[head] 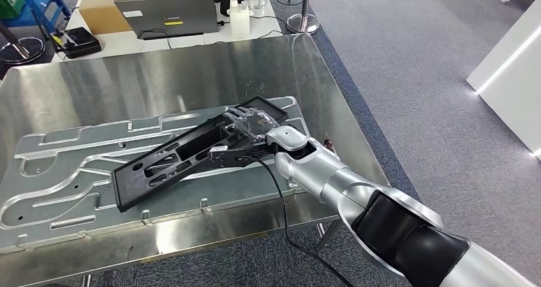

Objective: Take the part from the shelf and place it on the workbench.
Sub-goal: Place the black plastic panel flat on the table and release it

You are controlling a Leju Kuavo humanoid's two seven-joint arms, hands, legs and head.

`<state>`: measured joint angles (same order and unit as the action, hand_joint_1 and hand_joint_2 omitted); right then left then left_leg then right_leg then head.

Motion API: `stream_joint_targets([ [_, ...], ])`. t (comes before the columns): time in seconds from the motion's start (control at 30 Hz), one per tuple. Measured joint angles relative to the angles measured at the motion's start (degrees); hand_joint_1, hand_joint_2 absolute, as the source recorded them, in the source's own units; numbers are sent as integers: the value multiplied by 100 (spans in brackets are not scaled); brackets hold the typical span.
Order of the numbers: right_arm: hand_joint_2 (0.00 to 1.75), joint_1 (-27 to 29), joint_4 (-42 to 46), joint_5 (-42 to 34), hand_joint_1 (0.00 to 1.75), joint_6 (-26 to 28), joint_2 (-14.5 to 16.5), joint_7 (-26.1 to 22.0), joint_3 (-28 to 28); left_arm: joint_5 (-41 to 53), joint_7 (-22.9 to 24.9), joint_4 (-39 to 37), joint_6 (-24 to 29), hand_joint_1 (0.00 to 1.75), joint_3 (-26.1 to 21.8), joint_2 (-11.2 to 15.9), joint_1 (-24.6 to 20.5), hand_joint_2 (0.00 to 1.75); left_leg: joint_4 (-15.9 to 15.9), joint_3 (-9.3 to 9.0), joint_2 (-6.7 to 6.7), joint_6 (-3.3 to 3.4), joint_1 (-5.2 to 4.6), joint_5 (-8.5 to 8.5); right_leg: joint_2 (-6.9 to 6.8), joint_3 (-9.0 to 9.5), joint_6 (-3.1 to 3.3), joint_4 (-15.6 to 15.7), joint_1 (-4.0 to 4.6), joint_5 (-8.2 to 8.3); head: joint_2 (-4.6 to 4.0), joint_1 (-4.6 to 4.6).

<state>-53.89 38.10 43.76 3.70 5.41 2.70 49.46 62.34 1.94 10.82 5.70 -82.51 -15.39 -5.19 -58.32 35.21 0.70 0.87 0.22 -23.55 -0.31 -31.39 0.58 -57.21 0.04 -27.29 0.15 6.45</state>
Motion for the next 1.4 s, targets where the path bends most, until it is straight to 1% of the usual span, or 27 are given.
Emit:
stream_joint_targets([
  [0.1,0,4,19,-45,0,-14,21,-67,-12,-12,16,0,-3,0,0,0,-1,0,-1,-1,-5,0,-5,-3,4,-1,-3,6,2,2,0,0],
  [0.23,0,21,301,-127,0,-89,51,-124,-13,-45,43,0,-22,0,-2,-1,4,0,19,-10,-21,72,-17,22,17,6,-72,22,-10,21,0,-1],
  [0.3,0,20,560,-179,0,-151,55,-121,-12,-64,47,0,-30,0,-2,-9,-2,0,119,-44,-47,104,21,90,27,-45,-107,-108,-11,-102,0,-1],
  [0.33,0,17,693,-202,0,-186,54,-113,-11,-70,48,0,-34,0,-3,-14,-5,0,163,-53,-61,116,42,119,31,-140,-125,-331,-18,-260,0,-1],
  [0.4,0,28,964,-246,0,-263,54,-88,1,-82,48,0,-40,0,-4,-15,-7,0,174,-31,-75,117,46,144,31,-468,-171,-1070,-63,-657,0,-1],
  [0.43,0,41,1101,-268,0,-298,53,-70,12,-92,48,0,-41,0,-4,-15,-7,0,166,-12,-78,107,50,151,31,-621,-198,-1409,-91,-782,0,0],
  [0.47,0,54,1242,-287,0,-327,50,-53,27,-102,47,0,-44,0,-4,-16,-6,0,152,8,-79,93,58,159,30,-699,-223,-1582,-121,-801,0,0],
  [0.5,0,60,1379,-302,0,-345,48,-37,41,-114,46,0,-48,0,-4,-16,-3,0,135,29,-79,73,70,167,29,-674,-247,-1532,-150,-708,0,0],
  [0.53,0,61,1522,-313,0,-356,46,-24,57,-123,46,0,-54,0,-4,-18,-3,0,109,50,-79,46,91,170,28,-534,-273,-1258,-181,-524,0,0],
  [0.6,0,52,1818,-325,0,-367,46,-8,108,-135,43,0,-65,0,-5,-17,-9,0,30,107,-74,-40,118,168,41,-175,-319,-510,-214,-206,0,0],
  [0.63,0,48,1962,-329,0,-372,49,0,142,-139,39,0,-69,0,-5,-17,-16,0,-1,137,-70,-93,119,174,57,-71,-301,-273,-214,-124,0,-1],
  [0.67,0,47,2097,-331,0,-377,51,8,181,-143,34,0,-73,0,-6,-16,-20,0,-20,163,-66,-145,114,188,73,-47,-265,-175,-201,-103,0,-2],
  [0.77,0,52,2427,-336,0,-387,53,21,309,-154,20,0,-79,0,-8,-19,-4,0,-11,218,-59,-280,138,230,85,-146,-79,-202,-161,-17,0,-3],
  [0.8,0,51,2518,-336,0,-389,54,22,350,-157,16,0,-79,0,-8,-19,2,0,-96,270,-61,-307,150,129,79,-187,-17,-199,-156,27,0,-3],
  [0.83,0,51,2607,-336,0,-391,55,22,390,-161,13,0,-79,0,-9,-19,4,0,-301,359,-63,-320,156,-58,72,-235,38,-192,-153,74,0,-3],
  [0.9,0,60,2752,-338,0,-392,53,23,454,-164,8,0,-79,0,-9,-18,-1,0,-1033,612,-67,-320,153,-586,63,-345,108,-192,-116,160,0,-3],
  [0.93,0,70,2814,-340,0,-392,48,23,483,-165,6,0,-79,0,-9,-17,-3,0,-1417,714,-67,-311,145,-798,60,-405,126,-195,-87,203,0,-4],
  [0.97,0,82,2867,-342,0,-391,39,23,506,-165,4,0,-79,0,-9,-17,-4,0,-1661,741,-67,-292,134,-921,59,-467,141,-198,-56,248,0,-3],
  [1.0,0,95,2916,-343,0,-391,28,23,526,-165,4,0,-79,0,-9,-17,-5,0,-1695,658,-67,-258,116,-944,59,-525,152,-201,-24,293,0,-4],
  [1.03,0,103,2968,-344,0,-388,13,24,541,-165,3,0,-79,0,-9,-17,-6,0,-1480,448,-65,-205,88,-875,61,-576,159,-203,8,336,0,-3],
  [1.1,0,106,3090,-348,0,-378,-20,31,555,-165,0,1,-78,0,-9,-15,-16,0,-648,-159,-68,-56,12,-683,66,-643,156,-204,50,416,0,-3],
  [1.13,0,103,3147,-352,0,-369,-41,35,558,-165,-2,1,-78,0,-9,-14,-25,0,-300,-383,-78,-2,-25,-613,63,-661,138,-203,58,452,0,-3],
  [1.17,0,101,3192,-358,0,-360,-57,39,560,-166,-3,2,-78,0,-9,-13,-33,0,-95,-504,-88,34,-57,-581,54,-671,111,-202,54,485,0,-3],
  [1.27,0,105,3229,-367,0,-337,-96,58,585,-173,-3,-1,-79,0,-9,-26,-28,0,27,-498,-104,76,-74,-440,28,-693,9,-172,37,585,0,-3],
  [1.3,0,105,3230,-367,0,-328,-111,67,597,-177,-3,-3,-80,0,-9,-34,-24,0,71,-475,-114,102,-55,-360,32,-725,-24,-203,37,524,0,-1],
  [1.33,0,104,3230,-367,0,-316,-134,76,606,-179,-2,-5,-80,0,-9,-43,-22,0,116,-431,-128,125,-32,-269,37,-787,-56,-331,33,360,0,1],
  [1.4,0,108,3232,-362,0,-294,-177,85,616,-190,-2,-7,-81,0,-9,-48,-22,0,151,-285,-147,157,-15,-116,44,-976,-123,-909,-2,-194,0,4],
])
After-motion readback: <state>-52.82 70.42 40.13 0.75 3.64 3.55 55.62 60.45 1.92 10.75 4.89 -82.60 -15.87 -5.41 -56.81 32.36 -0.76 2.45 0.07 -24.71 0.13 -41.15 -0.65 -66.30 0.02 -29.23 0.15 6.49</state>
